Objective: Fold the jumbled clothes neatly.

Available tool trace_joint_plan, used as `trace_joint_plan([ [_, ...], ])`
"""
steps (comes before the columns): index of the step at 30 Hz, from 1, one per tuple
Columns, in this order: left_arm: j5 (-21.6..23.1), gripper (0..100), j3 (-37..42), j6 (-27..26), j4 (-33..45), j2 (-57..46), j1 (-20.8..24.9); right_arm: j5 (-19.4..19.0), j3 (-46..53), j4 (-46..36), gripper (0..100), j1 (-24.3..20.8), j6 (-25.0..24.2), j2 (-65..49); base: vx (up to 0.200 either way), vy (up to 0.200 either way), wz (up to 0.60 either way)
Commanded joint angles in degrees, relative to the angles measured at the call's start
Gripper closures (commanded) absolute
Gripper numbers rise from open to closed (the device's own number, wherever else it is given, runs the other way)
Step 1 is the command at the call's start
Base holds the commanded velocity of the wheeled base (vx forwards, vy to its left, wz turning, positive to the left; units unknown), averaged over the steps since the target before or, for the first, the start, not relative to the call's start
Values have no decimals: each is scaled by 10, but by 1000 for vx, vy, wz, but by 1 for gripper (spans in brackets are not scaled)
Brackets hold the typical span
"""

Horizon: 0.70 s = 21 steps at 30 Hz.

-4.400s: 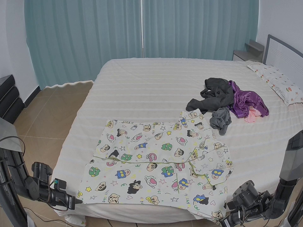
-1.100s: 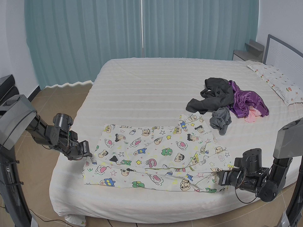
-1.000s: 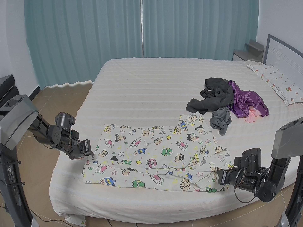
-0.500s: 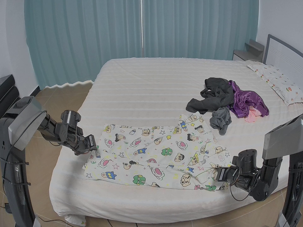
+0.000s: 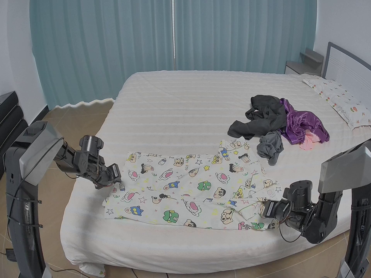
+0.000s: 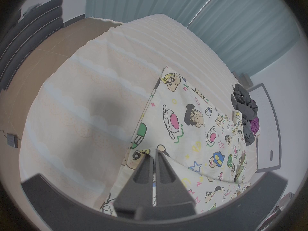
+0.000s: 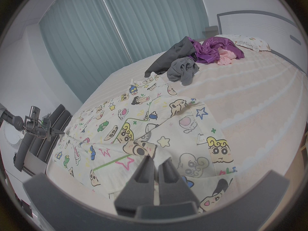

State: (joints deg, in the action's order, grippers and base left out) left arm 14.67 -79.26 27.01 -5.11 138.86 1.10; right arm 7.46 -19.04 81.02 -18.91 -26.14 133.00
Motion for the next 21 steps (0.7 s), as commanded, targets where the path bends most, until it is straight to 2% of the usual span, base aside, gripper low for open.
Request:
trace_joint_plan([
  [1,-1,100,-7,1,1,10,1,0,-5,2,0,0,-3,11,0,0,0],
  [3,-1,100,-8,2,1,11,2,0,-6,7,0,0,-4,15,0,0,0],
  [4,-1,0,-8,2,1,12,2,-1,-12,9,0,0,-5,19,0,0,0],
  [8,-1,0,-6,3,4,12,2,1,-10,14,0,1,-20,18,0,0,0],
  [14,7,0,-5,48,4,6,-13,12,-5,24,0,28,-49,-22,0,0,0],
  [18,63,0,4,104,5,-25,-53,12,13,20,0,41,-90,-78,0,0,0],
  [21,114,0,42,129,1,-62,-84,10,36,16,0,18,-159,-105,0,0,0],
])
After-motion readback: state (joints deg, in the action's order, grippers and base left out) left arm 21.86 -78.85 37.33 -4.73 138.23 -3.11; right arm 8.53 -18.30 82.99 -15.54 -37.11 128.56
